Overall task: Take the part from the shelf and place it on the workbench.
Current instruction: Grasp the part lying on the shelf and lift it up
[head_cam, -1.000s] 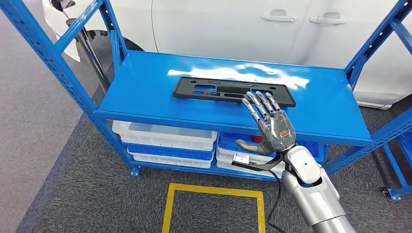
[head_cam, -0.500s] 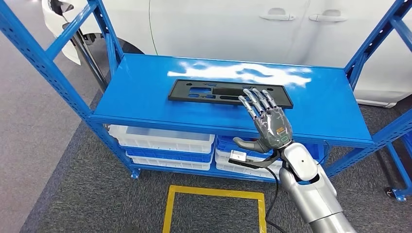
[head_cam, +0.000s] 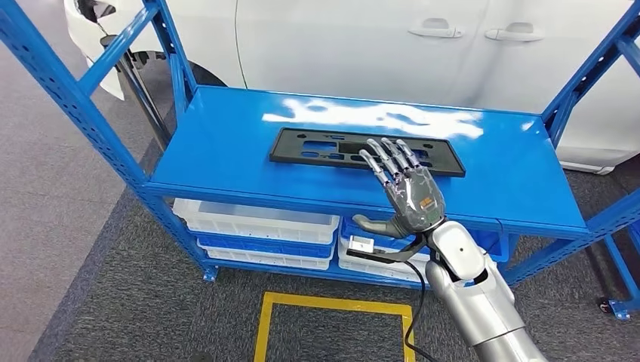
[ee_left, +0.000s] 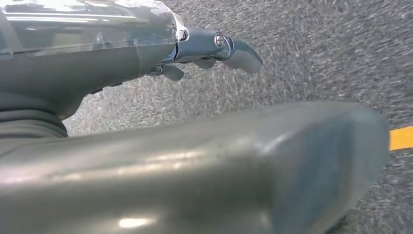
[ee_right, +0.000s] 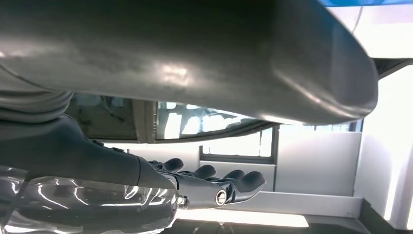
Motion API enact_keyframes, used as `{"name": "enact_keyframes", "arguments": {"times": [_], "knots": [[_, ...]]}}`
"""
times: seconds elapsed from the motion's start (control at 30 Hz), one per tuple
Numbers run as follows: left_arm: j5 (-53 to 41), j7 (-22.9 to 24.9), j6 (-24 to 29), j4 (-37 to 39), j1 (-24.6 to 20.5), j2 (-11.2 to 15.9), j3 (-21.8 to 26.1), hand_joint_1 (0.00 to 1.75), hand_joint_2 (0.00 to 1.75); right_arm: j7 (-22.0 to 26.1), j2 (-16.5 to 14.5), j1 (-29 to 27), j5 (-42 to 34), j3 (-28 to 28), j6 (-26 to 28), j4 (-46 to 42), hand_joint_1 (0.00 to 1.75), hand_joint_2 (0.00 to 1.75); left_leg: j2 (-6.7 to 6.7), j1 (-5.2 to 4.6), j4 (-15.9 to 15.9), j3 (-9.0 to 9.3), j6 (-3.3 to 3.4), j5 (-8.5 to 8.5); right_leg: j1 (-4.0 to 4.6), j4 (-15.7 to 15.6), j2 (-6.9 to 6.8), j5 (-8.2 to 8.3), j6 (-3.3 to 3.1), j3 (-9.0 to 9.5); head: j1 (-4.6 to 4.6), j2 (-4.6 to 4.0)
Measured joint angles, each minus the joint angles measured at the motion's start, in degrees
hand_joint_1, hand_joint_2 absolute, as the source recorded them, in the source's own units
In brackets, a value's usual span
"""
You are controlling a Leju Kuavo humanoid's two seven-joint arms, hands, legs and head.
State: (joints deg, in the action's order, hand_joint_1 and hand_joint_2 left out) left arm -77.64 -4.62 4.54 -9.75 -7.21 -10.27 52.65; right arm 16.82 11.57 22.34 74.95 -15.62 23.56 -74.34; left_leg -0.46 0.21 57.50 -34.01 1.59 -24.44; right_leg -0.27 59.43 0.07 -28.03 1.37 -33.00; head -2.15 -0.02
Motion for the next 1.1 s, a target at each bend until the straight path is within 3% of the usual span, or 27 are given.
{"name": "enact_keyframes", "arguments": {"times": [0.1,0.13,0.17,0.2,0.27,0.33,0.4,0.5,0.53,0.6,0.63,0.67,0.7,0.73,0.8,0.83,0.87,1.0,1.03,1.1], "knots": [[0.00,-0.01,0.02,0.00,-0.07,0.00,0.06,0.00,0.00,-0.03,-0.01,-0.01,-0.13,-0.21,-0.01,0.00,0.00,0.00,0.02,0.02,-0.08,0.18,0.52,-0.17,-0.14,10.73,-0.02,-4.80,0.55,-5.50,0.01,-0.01],[0.00,0.00,0.02,0.00,-0.04,0.00,0.10,0.00,0.00,-0.03,-0.01,-0.11,-0.14,-0.29,-0.02,0.02,0.00,0.00,0.02,-0.01,-0.03,0.23,0.58,-0.29,-0.19,13.79,-0.03,-5.47,0.65,-7.34,0.01,-0.01],[0.00,0.00,0.03,0.00,-0.02,0.00,0.16,0.00,0.00,-0.03,-0.01,-0.19,-0.14,-0.38,-0.02,0.03,0.00,0.00,0.00,-0.03,0.03,0.33,0.59,-0.43,-0.22,14.81,-0.03,-4.98,0.67,-8.24,0.01,-0.01],[0.00,0.01,0.03,0.00,-0.01,0.00,0.21,0.00,0.00,-0.03,-0.01,-0.21,-0.14,-0.45,-0.02,0.04,0.00,0.00,-0.02,-0.03,0.10,0.52,0.55,-0.62,-0.26,13.39,-0.03,-3.33,0.61,-7.92,0.01,-0.01],[0.00,0.00,0.03,0.00,-0.01,0.00,0.29,0.00,0.00,-0.03,-0.01,-0.15,-0.14,-0.53,-0.02,0.03,0.00,0.00,-0.07,-0.05,0.23,1.14,0.32,-1.14,-0.28,5.86,-0.04,1.20,0.23,-4.75,0.01,-0.01],[0.01,0.01,0.05,0.00,-0.04,0.00,0.33,0.00,0.00,-0.04,-0.01,-0.07,-0.15,-0.57,-0.02,0.01,0.00,0.00,-0.11,-0.23,0.42,1.43,-0.12,-1.58,-0.06,-0.13,-0.03,3.36,-0.26,-2.15,0.01,-0.01],[0.03,0.01,0.07,0.00,-0.05,0.00,0.37,0.00,0.00,-0.05,-0.01,-0.03,-0.16,-0.64,-0.03,0.00,0.00,0.00,-0.07,-0.32,0.39,1.41,-0.65,-1.77,0.20,-1.26,0.05,3.15,-0.71,-1.79,0.00,-0.01],[0.09,0.00,0.09,0.00,-0.08,0.03,0.40,0.00,0.00,-0.05,-0.04,0.08,-0.16,-0.71,-0.07,-0.02,0.00,0.00,0.08,-0.31,1.89,0.99,-1.59,-3.03,-0.25,-1.86,0.03,3.16,-1.64,-1.22,-0.01,-0.01],[0.11,-0.01,0.12,0.00,-0.09,0.04,0.42,0.00,0.00,-0.07,-0.08,0.15,-0.17,-0.74,-0.10,-0.02,0.00,0.00,0.10,-0.26,4.31,-0.05,-1.89,-4.35,-0.40,-2.09,-0.04,3.14,-1.96,-0.91,-0.01,-0.01],[0.14,-0.01,0.14,0.00,-0.03,0.04,0.45,0.00,0.00,-0.10,-0.17,0.25,-0.18,-0.83,-0.23,-0.02,0.00,0.00,0.12,-0.04,11.93,-3.80,-2.33,-7.68,-0.34,-2.12,-0.12,2.90,-2.33,-0.59,-0.01,-0.01],[0.15,-0.01,0.14,0.00,0.03,0.04,0.47,0.00,0.00,-0.14,-0.21,0.25,-0.19,-0.89,-0.34,-0.01,0.00,0.00,0.12,0.05,15.34,-5.71,-2.49,-8.67,-0.31,-2.11,-0.11,2.79,-2.40,-0.48,-0.01,-0.01],[0.16,-0.01,0.15,0.00,0.08,0.05,0.49,0.00,0.00,-0.16,-0.24,0.25,-0.21,-0.96,-0.48,-0.01,0.00,0.00,0.12,0.09,17.03,-6.84,-2.59,-8.61,-0.30,-2.09,-0.09,2.66,-2.40,-0.35,-0.01,0.00],[0.17,-0.01,0.16,0.00,0.10,0.05,0.51,0.00,0.00,-0.20,-0.24,0.25,-0.24,-1.03,-0.61,0.00,0.00,0.00,0.12,0.12,16.39,-6.84,-2.60,-7.34,-0.29,-2.07,-0.06,2.51,-2.36,-0.14,-0.01,0.00],[0.19,-0.01,0.17,0.00,0.10,0.07,0.54,0.00,0.00,-0.25,-0.25,0.27,-0.28,-1.09,-0.72,0.01,0.00,0.00,0.13,0.15,13.47,-5.70,-2.51,-5.13,-0.29,-2.06,-0.03,2.32,-2.27,0.16,-0.01,0.00],[0.20,-0.01,0.21,0.00,0.05,0.11,0.58,0.00,0.00,-0.31,-0.25,0.41,-0.38,-1.22,-0.80,0.01,0.00,0.00,0.13,0.05,5.16,-2.07,-2.03,-1.05,-0.19,-1.99,0.03,1.87,-1.93,0.69,-0.01,-0.01],[0.22,-0.01,0.22,0.00,0.01,0.14,0.62,0.00,0.00,-0.34,-0.25,0.50,-0.44,-1.29,-0.81,0.02,0.00,0.00,0.13,-0.03,2.26,-0.77,-1.74,-0.13,-0.09,-1.93,0.06,1.73,-1.68,0.75,-0.01,-0.01],[0.25,-0.02,0.23,0.00,-0.01,0.15,0.66,0.00,0.00,-0.37,-0.25,0.59,-0.52,-1.37,-0.81,0.02,0.00,0.00,0.11,-0.12,0.80,-0.16,-1.47,0.02,0.00,-1.88,0.08,1.64,-1.41,0.70,-0.01,-0.01],[0.35,-0.04,0.26,0.00,0.08,0.20,0.84,0.00,0.00,-0.49,-0.25,0.83,-0.84,-1.65,-0.81,-0.01,0.00,0.00,0.05,0.12,-0.01,0.27,-0.26,-0.15,-0.01,-0.79,0.02,0.64,-0.25,0.29,-0.01,0.00],[0.35,-0.06,0.27,0.00,0.01,0.22,0.87,0.00,0.00,-0.53,-0.25,0.91,-0.89,-1.71,-0.81,-0.01,0.00,0.00,0.06,0.24,-0.22,0.43,0.03,-0.09,-0.04,1.26,0.01,-0.56,-0.03,-0.61,0.00,0.00],[0.35,-0.08,0.27,0.00,-0.05,0.24,0.90,0.00,0.00,-0.60,-0.25,0.95,-0.92,-1.79,-0.83,0.05,0.00,0.00,0.08,0.25,-0.28,0.55,0.38,-0.20,-0.22,8.54,0.00,-3.90,0.27,-4.31,-0.01,0.00]]}}
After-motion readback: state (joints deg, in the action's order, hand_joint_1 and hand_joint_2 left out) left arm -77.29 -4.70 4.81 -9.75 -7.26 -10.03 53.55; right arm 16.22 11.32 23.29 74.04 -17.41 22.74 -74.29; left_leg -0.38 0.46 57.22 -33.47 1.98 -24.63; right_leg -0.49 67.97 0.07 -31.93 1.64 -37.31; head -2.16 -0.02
